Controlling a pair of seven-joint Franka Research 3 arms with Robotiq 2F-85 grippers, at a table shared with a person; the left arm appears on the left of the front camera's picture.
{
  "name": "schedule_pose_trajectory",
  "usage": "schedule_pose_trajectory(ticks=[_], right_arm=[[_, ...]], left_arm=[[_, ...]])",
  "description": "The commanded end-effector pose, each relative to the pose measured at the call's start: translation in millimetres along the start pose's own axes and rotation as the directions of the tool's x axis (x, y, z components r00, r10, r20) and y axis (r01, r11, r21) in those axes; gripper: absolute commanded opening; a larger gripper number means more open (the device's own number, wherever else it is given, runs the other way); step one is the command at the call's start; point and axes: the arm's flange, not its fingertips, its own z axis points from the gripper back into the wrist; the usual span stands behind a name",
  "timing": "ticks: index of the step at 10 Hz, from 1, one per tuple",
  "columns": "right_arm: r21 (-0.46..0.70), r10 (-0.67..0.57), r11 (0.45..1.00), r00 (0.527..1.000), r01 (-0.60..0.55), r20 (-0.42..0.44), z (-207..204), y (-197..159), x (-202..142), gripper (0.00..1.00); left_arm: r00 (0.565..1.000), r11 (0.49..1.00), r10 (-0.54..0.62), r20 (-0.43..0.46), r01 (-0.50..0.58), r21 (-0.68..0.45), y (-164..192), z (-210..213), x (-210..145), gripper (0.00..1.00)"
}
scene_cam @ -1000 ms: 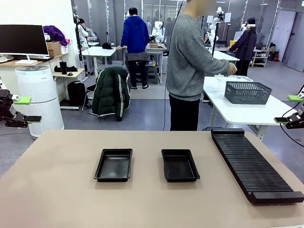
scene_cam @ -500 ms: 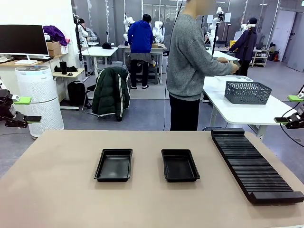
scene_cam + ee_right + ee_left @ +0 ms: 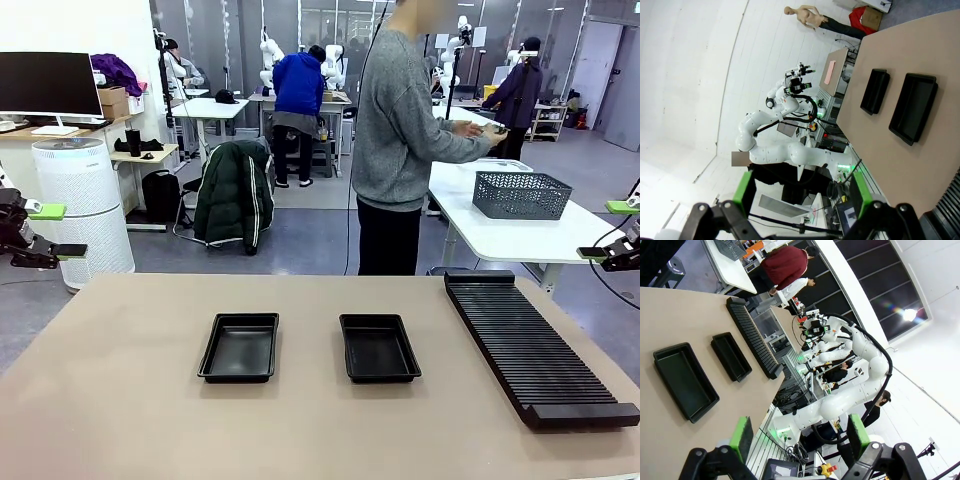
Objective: Inspect and transfer BCBs to ESD trays.
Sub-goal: Pick up the Blank PCB from the PCB Rack and place it in the left ESD tray.
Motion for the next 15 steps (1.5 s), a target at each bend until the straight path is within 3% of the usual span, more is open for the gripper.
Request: schedule_pose_trajectory(ticks=[1,15], right_arm=[[-0.013,-0.004,1.0,1.0,0.004,-0.002,0.1,1.2,0.0,1.0],[-0.013,-0.004,1.0,1.0,0.004,-0.002,0.1,1.2,0.0,1.0]], left_arm=[[1.0,1.0,0.009,0.005,-0.009,-0.002,0.0,0.6,0.3,1.0],[1.0,1.0,0.009,0.005,-0.009,-0.002,0.0,0.6,0.3,1.0]])
